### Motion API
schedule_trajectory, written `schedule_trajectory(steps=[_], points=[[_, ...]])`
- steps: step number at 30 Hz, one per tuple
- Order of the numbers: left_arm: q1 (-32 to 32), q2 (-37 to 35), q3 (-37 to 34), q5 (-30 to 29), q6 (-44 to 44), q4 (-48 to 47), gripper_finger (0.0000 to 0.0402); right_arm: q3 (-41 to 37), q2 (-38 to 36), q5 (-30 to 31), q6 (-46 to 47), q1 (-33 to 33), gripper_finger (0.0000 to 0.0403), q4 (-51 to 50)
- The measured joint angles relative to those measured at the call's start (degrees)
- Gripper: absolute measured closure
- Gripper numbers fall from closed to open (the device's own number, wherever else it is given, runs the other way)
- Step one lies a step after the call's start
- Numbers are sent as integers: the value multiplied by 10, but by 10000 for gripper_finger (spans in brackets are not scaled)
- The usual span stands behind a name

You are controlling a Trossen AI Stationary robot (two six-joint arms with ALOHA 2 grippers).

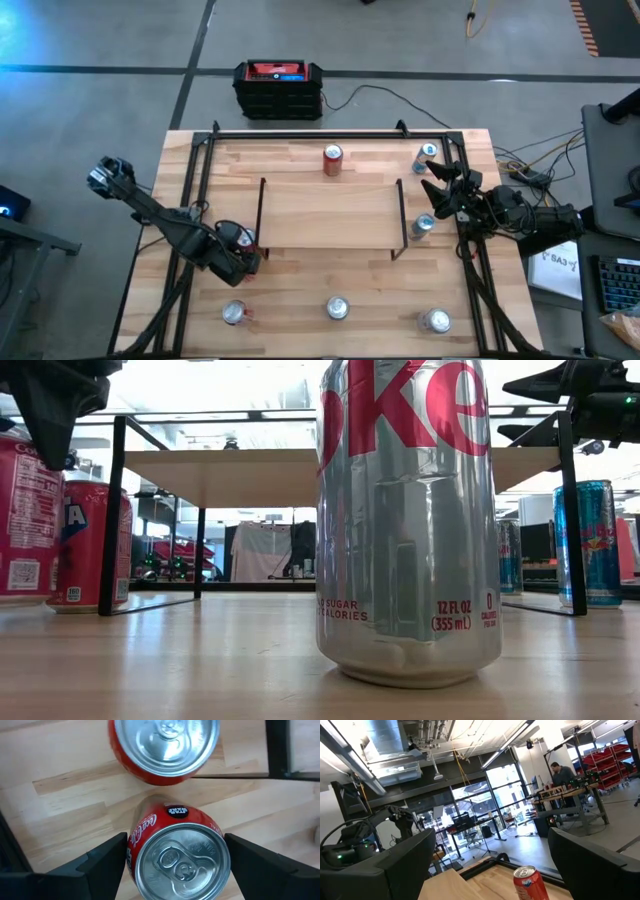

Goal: Place canned beverage on shelf
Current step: Move the top red white soda to the middle left of the table, then put the top red soda can on the shelf

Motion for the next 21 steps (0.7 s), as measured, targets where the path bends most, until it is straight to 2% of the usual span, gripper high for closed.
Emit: schedule_trajectory(steps=[8, 14, 21], points=[[0, 7, 0, 12, 13, 3, 76, 0, 0, 0, 0, 0, 33, 0], [0, 5, 0, 17, 43, 10, 73, 0, 0, 0, 0, 0, 33, 0], [-3, -43, 0, 28, 33, -15, 73, 0, 0, 0, 0, 0, 33, 0]])
